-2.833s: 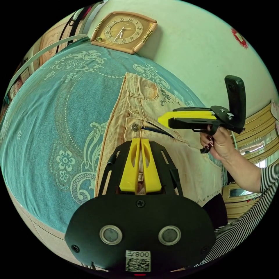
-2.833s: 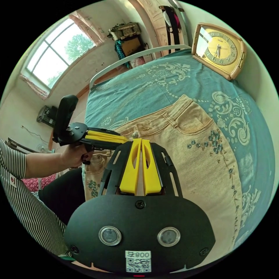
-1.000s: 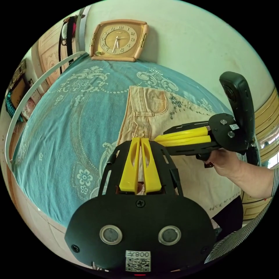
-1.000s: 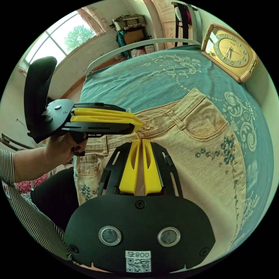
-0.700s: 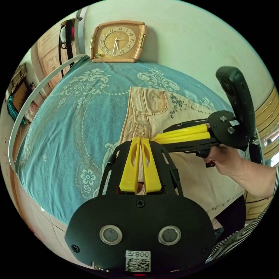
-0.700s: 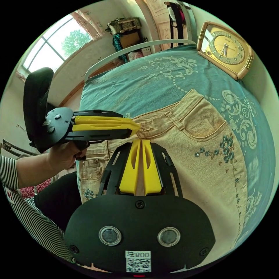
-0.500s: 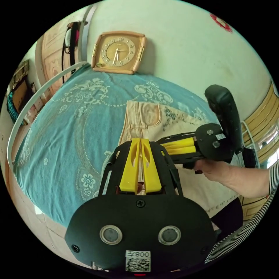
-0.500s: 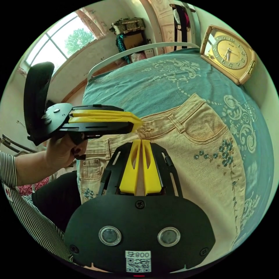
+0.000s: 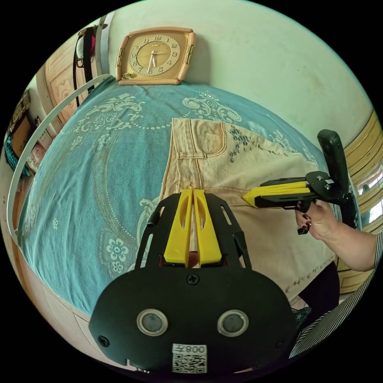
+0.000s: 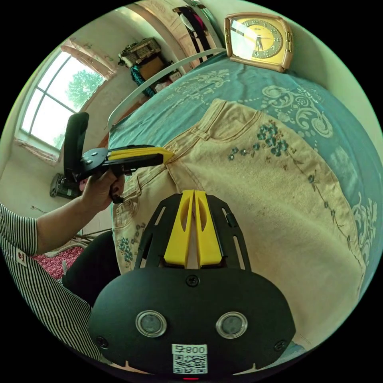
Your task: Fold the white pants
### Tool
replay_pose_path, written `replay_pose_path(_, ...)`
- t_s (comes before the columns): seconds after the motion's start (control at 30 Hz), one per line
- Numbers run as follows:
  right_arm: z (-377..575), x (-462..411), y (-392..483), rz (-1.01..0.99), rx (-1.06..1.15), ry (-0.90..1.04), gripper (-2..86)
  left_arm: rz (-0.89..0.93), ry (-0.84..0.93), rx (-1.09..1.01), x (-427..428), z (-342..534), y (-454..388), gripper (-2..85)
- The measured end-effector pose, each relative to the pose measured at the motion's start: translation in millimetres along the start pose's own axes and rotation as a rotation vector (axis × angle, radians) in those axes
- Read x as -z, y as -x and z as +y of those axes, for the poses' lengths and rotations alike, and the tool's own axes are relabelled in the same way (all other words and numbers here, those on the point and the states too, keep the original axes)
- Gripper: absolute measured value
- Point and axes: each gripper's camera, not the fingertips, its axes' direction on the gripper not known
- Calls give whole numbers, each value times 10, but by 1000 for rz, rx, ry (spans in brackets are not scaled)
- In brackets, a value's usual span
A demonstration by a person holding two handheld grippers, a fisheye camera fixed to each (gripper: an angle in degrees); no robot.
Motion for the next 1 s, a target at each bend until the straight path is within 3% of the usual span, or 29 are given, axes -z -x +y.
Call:
replay_pose_path(0.33, -42, 263, 169, -63, -63, 10, 3, 14, 35, 49, -133, -25, 205, 2)
replay_pose_path(0.47, 190, 664, 226, -65, -129, -60, 2, 17, -28, 9, -41, -21, 159, 2)
replay_pose_path(0.57, 380, 730, 257, 5, -204, -26, 2, -31, 124, -34, -402, -49, 147, 2)
replay_pose_path(0.63, 425, 629, 269, 9, -221, 29, 2, -28, 95, -23, -405, -41, 218, 2)
replay_pose_path(0.83, 538, 1083, 536, -40, -240, -65, 2, 64, 51, -12, -171, 133, 381, 2)
replay_pose_path(1.0, 991, 1327, 761, 1, -268, -37, 2, 56, 242, -28, -474, 410, 521, 3)
